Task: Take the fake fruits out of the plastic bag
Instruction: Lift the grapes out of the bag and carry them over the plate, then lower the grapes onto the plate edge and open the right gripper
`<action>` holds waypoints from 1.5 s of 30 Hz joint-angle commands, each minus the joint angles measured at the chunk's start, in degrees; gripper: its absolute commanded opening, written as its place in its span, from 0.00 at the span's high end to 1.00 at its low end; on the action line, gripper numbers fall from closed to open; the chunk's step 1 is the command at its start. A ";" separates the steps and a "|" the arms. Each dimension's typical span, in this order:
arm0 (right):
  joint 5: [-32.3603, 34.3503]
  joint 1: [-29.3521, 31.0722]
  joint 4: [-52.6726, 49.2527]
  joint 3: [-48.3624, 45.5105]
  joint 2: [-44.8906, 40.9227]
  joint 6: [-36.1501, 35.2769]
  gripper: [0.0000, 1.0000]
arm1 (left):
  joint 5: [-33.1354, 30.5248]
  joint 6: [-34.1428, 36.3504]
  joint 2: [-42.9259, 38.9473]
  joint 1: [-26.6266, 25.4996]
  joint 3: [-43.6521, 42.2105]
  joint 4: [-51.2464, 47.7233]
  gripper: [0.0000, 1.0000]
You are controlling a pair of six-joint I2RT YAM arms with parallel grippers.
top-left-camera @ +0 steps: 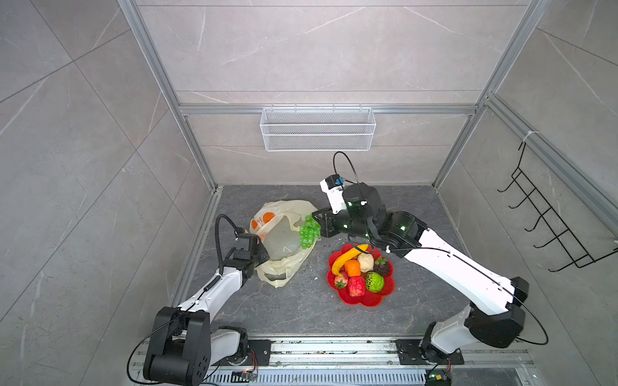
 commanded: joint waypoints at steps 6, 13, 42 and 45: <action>5.41 0.33 -8.94 -8.76 -11.58 0.25 1.00 | 0.12 1.43 0.51 0.16 0.47 1.71 1.00; 5.18 0.56 -12.54 -17.86 -19.41 3.39 1.00 | -0.22 1.86 1.51 0.17 0.59 1.90 1.00; 8.15 3.15 -18.32 -33.62 -26.87 9.06 1.00 | -1.20 2.75 2.66 0.23 0.73 1.98 1.00; 10.86 3.15 -21.91 -34.29 -27.80 10.92 1.00 | -1.10 2.84 2.77 0.21 0.72 1.98 1.00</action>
